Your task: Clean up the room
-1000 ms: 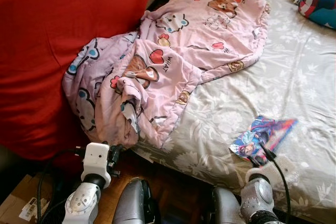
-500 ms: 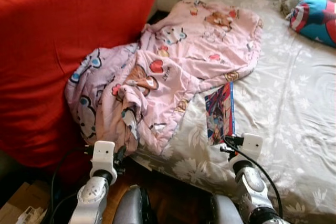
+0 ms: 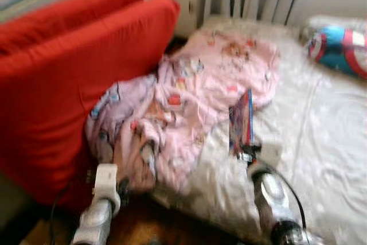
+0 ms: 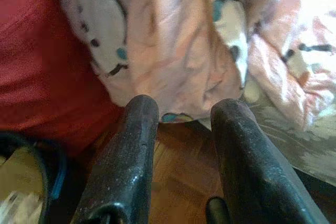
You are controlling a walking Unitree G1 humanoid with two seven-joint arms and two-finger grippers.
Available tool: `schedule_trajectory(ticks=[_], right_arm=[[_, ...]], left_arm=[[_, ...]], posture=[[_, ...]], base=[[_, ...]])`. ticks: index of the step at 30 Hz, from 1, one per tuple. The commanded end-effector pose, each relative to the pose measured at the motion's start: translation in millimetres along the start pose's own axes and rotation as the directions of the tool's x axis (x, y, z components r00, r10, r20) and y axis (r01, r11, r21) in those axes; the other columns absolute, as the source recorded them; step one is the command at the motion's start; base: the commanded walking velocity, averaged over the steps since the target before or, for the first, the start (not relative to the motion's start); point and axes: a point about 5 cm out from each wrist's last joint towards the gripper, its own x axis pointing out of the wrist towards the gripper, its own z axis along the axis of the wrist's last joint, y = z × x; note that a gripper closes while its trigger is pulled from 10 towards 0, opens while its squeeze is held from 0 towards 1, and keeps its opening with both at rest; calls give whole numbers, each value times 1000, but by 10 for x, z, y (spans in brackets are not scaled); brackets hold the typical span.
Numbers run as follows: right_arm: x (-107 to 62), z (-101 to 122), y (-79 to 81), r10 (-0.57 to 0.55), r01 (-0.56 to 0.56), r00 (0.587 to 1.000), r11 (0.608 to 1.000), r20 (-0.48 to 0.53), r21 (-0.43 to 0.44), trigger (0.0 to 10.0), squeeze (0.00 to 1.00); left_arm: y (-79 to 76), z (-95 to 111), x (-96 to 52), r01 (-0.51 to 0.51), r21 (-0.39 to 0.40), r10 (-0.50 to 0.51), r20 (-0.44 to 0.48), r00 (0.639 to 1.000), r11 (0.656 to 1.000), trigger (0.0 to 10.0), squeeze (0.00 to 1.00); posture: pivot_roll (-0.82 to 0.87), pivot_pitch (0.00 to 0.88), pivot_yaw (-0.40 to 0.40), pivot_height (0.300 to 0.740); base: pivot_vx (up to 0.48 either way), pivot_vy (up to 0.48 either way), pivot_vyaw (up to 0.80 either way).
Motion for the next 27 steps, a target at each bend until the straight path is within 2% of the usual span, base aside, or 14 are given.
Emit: schedule_trajectory(ticks=[1, 4, 6, 10, 23, 27], right_arm=[[9, 18, -10, 9, -9, 1000, 1000, 1, -2, 10000, 0], [15, 21, 4, 14, -14, 1000, 1000, 0, -7, 10000, 0], [12, 10, 44, 31, -31, 1000, 999, 1, -17, 10000, 0], [4, -22, 93, 77, -78, 997, 996, -19, -40, 10000, 0], [-58, -194, 164, 141, -148, 984, 987, -110, -60, 10000, 0], [-119, -290, 162, 145, -157, 981, 983, -130, -90, 10000, 0]], left_arm=[[36, -121, -11, -18, -68, 12, -84, 996, 998, 10000, 0], [9, -177, -14, -7, -58, 0, -120, 993, 998, 10000, 0], [6, -321, -58, -16, -39, 9, -180, 984, 999, 10000, 0], [31, -437, -101, -44, -34, 35, -231, 972, 998, 10000, 0], [61, -595, -173, -68, -17, 61, -287, 956, 998, 10000, 0], [61, -669, -212, -74, -6, 69, -302, 951, 997, 10000, 0]], posture=[[-23, 0, 32, 740], [-29, 0, 40, 740], [-44, 0, 47, 740], [-57, 0, 47, 740], [-71, 0, 36, 740], [-61, 0, 26, 740]], base=[[0, 0, 0], [0, 0, 0], [0, 0, 0], [0, 0, 0], [0, 0, 0], [0, 0, 0]])
